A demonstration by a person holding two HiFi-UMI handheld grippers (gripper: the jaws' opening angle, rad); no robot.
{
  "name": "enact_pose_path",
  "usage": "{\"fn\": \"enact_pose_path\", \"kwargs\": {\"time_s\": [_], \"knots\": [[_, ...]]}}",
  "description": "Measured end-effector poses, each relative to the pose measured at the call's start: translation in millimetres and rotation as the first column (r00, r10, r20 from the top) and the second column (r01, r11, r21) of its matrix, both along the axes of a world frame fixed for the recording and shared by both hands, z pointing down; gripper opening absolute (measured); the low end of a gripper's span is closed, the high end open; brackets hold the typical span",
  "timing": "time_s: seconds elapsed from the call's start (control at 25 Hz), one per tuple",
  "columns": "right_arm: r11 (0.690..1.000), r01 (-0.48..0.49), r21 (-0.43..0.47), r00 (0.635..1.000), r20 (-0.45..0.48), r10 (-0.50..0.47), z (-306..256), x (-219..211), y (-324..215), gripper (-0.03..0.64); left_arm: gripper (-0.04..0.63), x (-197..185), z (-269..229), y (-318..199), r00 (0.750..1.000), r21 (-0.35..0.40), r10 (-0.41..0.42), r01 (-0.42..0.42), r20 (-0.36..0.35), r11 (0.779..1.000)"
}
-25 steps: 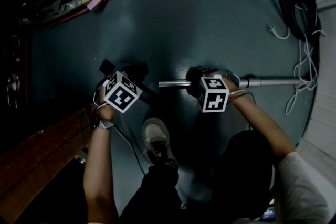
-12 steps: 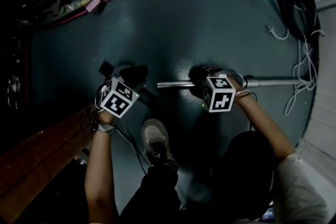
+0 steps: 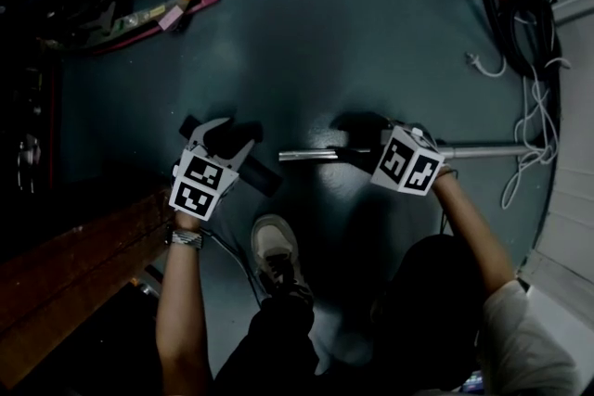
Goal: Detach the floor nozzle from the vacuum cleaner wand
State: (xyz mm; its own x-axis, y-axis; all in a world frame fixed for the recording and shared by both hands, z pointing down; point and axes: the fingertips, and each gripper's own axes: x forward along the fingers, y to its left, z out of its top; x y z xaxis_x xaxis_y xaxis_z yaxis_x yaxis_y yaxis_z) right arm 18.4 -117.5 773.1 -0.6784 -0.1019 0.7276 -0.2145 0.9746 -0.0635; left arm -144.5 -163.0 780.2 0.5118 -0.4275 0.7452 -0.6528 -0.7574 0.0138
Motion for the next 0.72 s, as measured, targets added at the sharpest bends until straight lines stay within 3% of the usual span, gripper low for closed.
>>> {"fn": "enact_pose_path", "kwargs": {"time_s": [0.12, 0.28, 0.48, 0.6, 0.72], "knots": [[0.992, -0.088, 0.089, 0.995, 0.054, 0.083, -24, 3, -22, 0.145, 0.177, 5, -18, -5, 0.998, 0.062, -0.031, 0.035, -0.062, 0.997], [0.945, -0.224, 0.237, 0.974, 0.091, 0.208, -58, 14, -52, 0.064, 0.112, 18, -44, -10, 0.992, 0.151, -0.028, 0.047, -0.121, 0.987], [0.881, -0.409, 0.238, 0.905, 0.230, 0.357, -101, 27, -80, 0.040, 0.002, 27, -83, -25, 0.972, 0.248, -0.088, 0.142, -0.216, 0.958], [0.852, -0.465, 0.241, 0.873, 0.283, 0.397, -120, 29, -88, 0.034, 0.002, 38, -105, -30, 0.958, 0.285, -0.093, 0.173, -0.273, 0.943], [0.841, -0.474, 0.259, 0.866, 0.310, 0.393, -135, 29, -89, 0.032, 0.002, 47, -125, -32, 0.954, 0.330, -0.072, 0.170, -0.290, 0.929]]}}
